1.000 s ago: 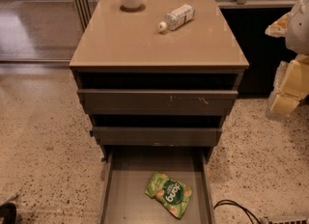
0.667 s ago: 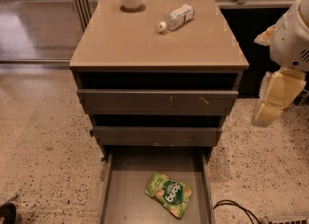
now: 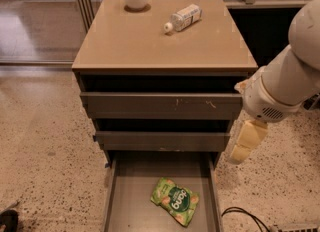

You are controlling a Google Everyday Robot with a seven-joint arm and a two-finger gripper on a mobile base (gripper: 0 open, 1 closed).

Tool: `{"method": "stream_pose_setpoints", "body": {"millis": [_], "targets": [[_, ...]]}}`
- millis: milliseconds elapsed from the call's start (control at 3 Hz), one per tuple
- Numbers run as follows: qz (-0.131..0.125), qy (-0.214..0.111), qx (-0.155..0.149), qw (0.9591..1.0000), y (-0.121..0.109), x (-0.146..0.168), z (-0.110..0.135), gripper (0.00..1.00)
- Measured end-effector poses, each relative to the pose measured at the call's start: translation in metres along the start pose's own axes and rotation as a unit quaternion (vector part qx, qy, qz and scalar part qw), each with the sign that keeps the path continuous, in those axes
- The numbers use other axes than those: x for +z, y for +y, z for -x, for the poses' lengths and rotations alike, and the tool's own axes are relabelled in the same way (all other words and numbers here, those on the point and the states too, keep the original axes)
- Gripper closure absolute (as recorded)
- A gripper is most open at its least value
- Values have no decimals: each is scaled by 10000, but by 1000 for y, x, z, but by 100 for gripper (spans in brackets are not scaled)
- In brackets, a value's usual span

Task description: Pick green rice chip bag from bottom drawer and place on counter

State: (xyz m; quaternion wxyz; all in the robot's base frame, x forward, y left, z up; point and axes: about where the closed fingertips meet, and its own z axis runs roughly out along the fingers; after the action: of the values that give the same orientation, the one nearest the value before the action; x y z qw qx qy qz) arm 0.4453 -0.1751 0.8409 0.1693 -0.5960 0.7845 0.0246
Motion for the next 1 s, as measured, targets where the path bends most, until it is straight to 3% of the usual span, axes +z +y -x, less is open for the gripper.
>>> {"method": "stream_pose_setpoints", "body": {"millis": [333,1000], "targets": [[282,41,82,9996,16,49,-16,0],[300,-19,108,9995,18,52,-16,0]]}}
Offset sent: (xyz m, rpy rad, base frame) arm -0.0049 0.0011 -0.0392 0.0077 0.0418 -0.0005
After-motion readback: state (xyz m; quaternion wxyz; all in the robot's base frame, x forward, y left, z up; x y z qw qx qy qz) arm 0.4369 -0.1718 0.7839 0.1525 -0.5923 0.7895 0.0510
